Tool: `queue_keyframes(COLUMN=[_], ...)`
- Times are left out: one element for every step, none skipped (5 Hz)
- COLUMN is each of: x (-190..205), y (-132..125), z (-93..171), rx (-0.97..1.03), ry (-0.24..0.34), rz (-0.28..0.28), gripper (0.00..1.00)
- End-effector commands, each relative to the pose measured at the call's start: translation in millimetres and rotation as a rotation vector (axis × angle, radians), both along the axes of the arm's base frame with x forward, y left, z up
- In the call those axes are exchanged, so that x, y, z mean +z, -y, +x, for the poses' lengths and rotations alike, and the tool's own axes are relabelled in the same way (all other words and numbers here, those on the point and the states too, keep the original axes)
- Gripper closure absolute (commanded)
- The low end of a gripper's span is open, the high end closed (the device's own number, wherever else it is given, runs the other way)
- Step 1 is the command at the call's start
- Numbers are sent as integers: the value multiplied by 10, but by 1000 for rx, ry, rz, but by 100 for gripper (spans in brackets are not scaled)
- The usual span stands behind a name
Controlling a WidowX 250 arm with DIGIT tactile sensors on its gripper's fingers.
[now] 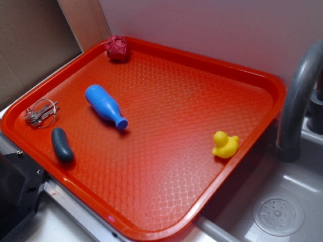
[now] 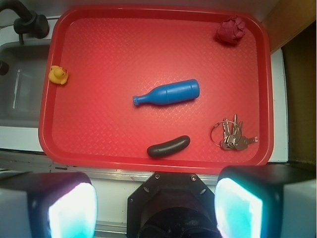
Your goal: Grab the plastic pickle.
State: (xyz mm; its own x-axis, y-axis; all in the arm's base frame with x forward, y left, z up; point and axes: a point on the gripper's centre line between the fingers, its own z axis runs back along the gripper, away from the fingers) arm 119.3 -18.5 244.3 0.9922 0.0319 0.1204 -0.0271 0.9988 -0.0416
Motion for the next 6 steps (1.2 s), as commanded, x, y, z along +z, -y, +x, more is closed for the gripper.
queue_keyframes(x=[0,-501,-1031,-1397,-1666,-1862], y=[0,-81,-180,-187,-203,-162], z=[0,227,295,232,151,149], rx=[0,247,488,653,684,643], ry=[0,-50,-195,-270,-298,-282], rz=[0,133,71,-73,-155,-178], gripper=[0,0,0,0,0,0])
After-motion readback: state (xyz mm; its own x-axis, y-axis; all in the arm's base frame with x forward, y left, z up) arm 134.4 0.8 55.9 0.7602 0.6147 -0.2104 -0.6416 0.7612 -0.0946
